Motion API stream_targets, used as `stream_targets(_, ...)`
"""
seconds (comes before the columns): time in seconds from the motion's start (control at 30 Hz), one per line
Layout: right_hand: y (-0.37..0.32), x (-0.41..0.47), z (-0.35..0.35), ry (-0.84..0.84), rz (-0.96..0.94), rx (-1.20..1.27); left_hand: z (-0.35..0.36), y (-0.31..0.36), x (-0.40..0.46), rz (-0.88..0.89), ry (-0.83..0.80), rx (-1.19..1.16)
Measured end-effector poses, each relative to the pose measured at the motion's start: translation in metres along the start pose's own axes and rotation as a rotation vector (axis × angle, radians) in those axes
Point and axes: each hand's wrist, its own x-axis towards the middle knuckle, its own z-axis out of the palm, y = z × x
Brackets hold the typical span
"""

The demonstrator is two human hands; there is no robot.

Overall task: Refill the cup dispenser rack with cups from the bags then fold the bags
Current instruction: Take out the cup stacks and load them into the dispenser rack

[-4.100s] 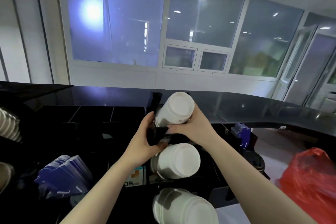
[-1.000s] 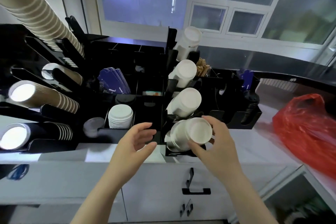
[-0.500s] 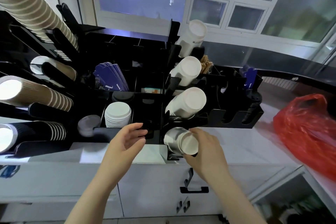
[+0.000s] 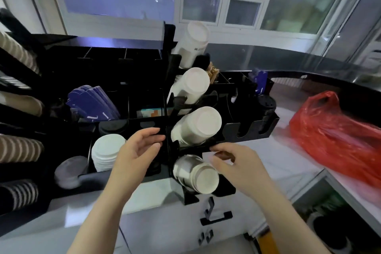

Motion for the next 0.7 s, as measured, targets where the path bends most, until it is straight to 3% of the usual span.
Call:
stream_targets(0.27, -0.041, 0.030, -0.049, 0.261, -0.196, 0.369, -0.002, 0.017, 0.056, 0.138, -0.106, -0.016)
stream_targets(0.57, -0.067, 0.120, -0.050, 0.352, -0.254, 0.358, -0.016, 0.035, 0.107, 0.217, -0.111, 0.046)
stream_targets(0.7, -0.079, 0.169, -0.053, 0.492, -0.264, 0.325, -0.025, 0.045, 0.125, 0.244, -0.053, 0.058)
